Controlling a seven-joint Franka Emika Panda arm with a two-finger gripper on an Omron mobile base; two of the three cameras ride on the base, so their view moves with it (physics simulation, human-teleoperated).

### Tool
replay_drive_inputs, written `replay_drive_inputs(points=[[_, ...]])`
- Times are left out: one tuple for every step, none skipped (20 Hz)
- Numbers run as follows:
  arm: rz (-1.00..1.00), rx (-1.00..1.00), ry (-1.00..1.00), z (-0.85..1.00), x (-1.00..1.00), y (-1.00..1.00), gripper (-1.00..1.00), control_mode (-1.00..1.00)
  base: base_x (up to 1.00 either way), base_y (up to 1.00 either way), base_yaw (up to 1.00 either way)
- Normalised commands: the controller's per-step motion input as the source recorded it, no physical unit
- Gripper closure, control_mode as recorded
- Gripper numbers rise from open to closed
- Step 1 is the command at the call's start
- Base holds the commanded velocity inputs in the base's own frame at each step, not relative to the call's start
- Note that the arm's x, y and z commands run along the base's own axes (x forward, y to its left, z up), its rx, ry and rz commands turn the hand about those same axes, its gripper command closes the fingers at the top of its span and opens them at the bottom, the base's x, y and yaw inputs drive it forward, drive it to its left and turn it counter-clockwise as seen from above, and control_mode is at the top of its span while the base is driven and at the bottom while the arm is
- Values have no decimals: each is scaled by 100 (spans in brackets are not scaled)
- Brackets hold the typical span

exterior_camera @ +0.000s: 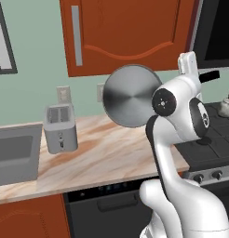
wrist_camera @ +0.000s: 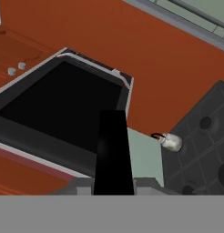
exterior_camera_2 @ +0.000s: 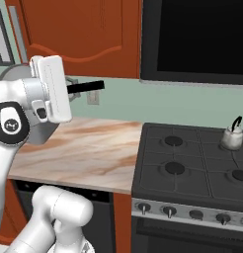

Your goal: Pick the pan from the cabinet and place it on the stove. Then turn on the stove burner for the pan.

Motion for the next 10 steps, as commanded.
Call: replay_drive_inputs(points=[[0,0,0,0,0,0,100,100,19,20,-1],[0,0,0,0,0,0,100,100,15,14,0],[0,0,0,0,0,0,100,100,12,11,0],[0,0,0,0,0,0,100,100,9,6,0],[0,0,0,0,0,0,100,100,4,0,0],[0,0,0,0,0,0,100,100,3,0,0],[0,0,0,0,0,0,100,100,3,0,0],[0,0,0,0,0,0,100,100,1,0,0],[0,0,0,0,0,0,100,100,0,0,0],[0,0,0,0,0,0,100,100,0,0,0]])
